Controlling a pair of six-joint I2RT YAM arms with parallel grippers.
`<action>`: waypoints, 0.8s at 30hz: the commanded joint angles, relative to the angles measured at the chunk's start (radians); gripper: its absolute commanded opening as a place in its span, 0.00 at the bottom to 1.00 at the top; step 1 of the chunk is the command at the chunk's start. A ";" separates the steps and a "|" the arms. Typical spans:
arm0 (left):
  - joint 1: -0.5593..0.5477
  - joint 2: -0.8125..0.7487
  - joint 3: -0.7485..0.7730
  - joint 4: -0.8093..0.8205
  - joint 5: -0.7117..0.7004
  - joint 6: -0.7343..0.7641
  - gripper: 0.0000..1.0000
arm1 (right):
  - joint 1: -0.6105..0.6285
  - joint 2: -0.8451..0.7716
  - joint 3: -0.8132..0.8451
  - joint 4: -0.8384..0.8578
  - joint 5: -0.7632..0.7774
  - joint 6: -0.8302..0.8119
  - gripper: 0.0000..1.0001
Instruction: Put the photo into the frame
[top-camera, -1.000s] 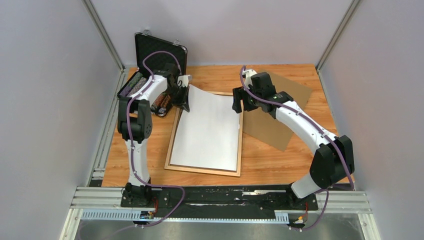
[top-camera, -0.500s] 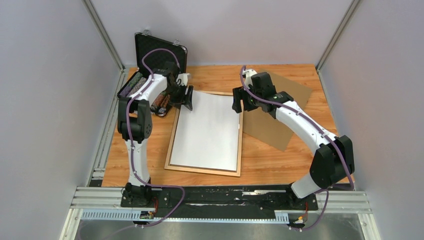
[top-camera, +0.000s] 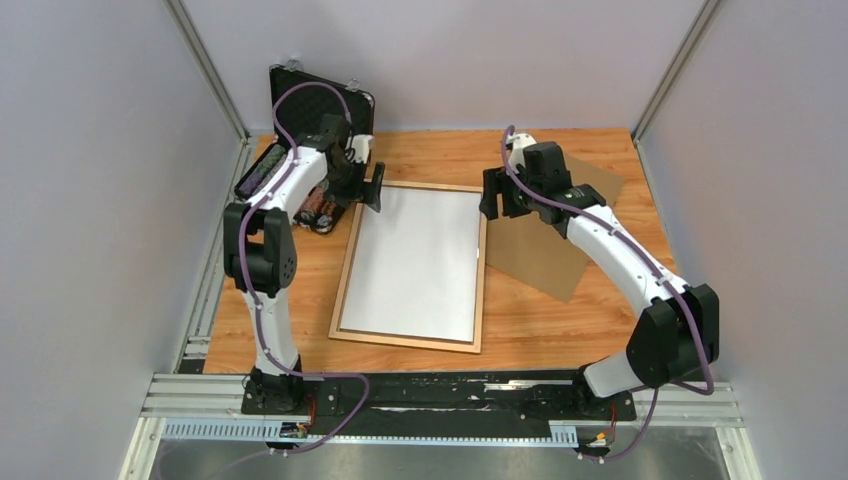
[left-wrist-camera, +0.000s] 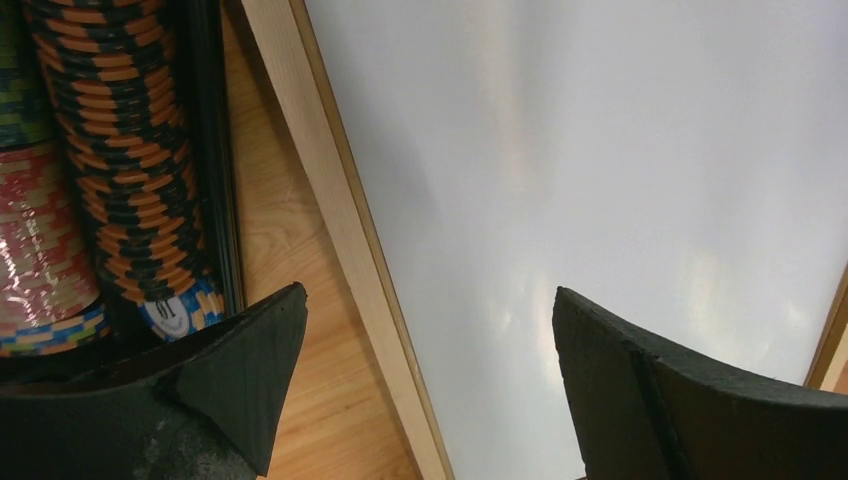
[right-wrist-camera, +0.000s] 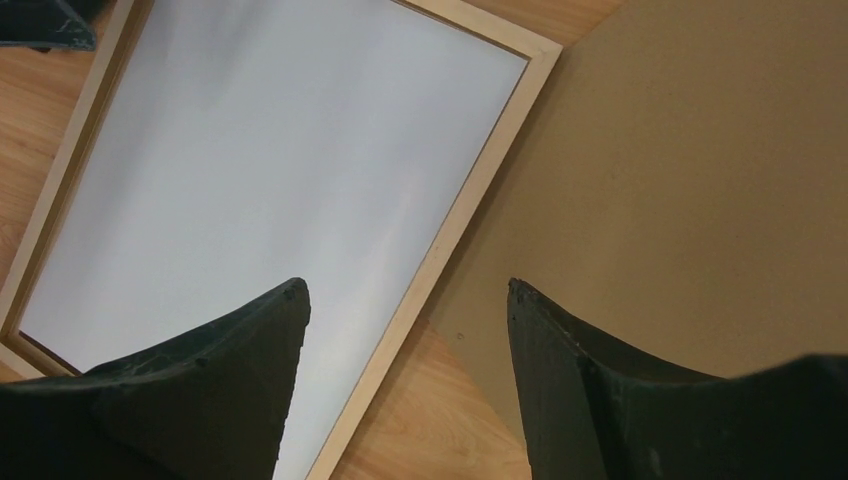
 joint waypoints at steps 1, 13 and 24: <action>-0.028 -0.150 -0.068 0.087 -0.021 0.031 1.00 | -0.062 -0.069 -0.029 0.056 -0.018 0.029 0.71; -0.212 -0.255 -0.280 0.259 -0.035 0.110 1.00 | -0.296 -0.139 -0.117 0.061 -0.040 0.044 0.80; -0.346 -0.182 -0.111 0.296 0.061 0.082 1.00 | -0.606 -0.093 -0.210 0.061 -0.176 0.073 0.86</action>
